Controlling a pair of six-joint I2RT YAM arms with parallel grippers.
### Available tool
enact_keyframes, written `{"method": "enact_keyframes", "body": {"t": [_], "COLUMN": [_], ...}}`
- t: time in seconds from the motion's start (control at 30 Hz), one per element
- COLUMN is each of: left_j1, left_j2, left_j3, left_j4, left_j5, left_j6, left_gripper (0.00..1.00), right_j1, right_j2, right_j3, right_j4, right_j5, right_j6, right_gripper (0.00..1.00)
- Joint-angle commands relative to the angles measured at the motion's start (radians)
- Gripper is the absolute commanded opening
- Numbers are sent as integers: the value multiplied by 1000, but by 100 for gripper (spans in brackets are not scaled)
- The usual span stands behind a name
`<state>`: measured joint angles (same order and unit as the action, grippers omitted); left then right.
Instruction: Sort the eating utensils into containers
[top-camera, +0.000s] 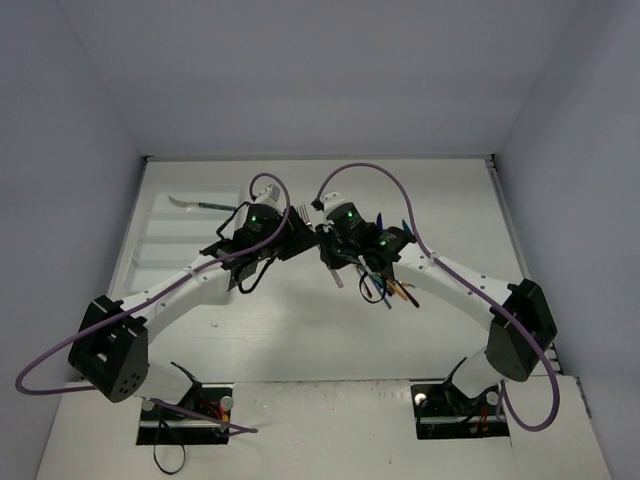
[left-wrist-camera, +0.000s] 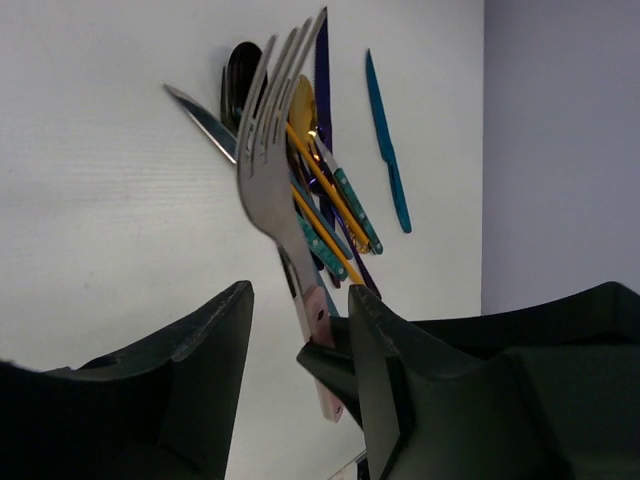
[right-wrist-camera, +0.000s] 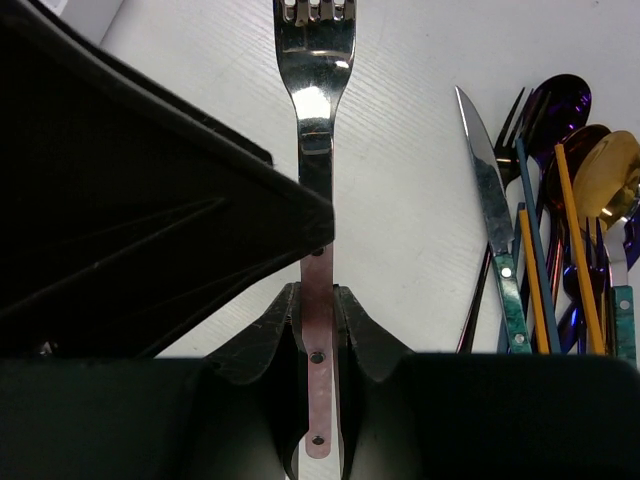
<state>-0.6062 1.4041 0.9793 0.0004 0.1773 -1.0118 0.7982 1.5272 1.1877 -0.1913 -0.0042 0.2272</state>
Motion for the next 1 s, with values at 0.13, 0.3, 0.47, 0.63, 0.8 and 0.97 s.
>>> {"method": "enact_keyframes", "body": {"t": [0.13,0.3,0.47,0.63,0.8,0.97], "left_j1": [-14,-24,-18,73,264,505], "left_j2": [50,77,76,82,101,190], "left_j3": [81,87,100,118,130,209], "left_j4": [179,207,246,247,277,309], "left_j5": [-28,-37,-62,-41,-5,1], "left_j6": [-30,-54,-36,-28,-38,-76], "left_gripper": [35,4,0,0,0,0], "right_j1": [3,4,-4,-35,-71,-110], "right_j2": [-80,-91,-95,-130,-199,-266], "right_j3": [24,18,2,-16,-81,-176], "right_j4": [45,56,65,62,59,44], "right_j5": [-37,-44,-17,34,145,167], "right_j6": [20,33,39,50,32,35], "right_gripper": [0,0,13,55,68,68]}}
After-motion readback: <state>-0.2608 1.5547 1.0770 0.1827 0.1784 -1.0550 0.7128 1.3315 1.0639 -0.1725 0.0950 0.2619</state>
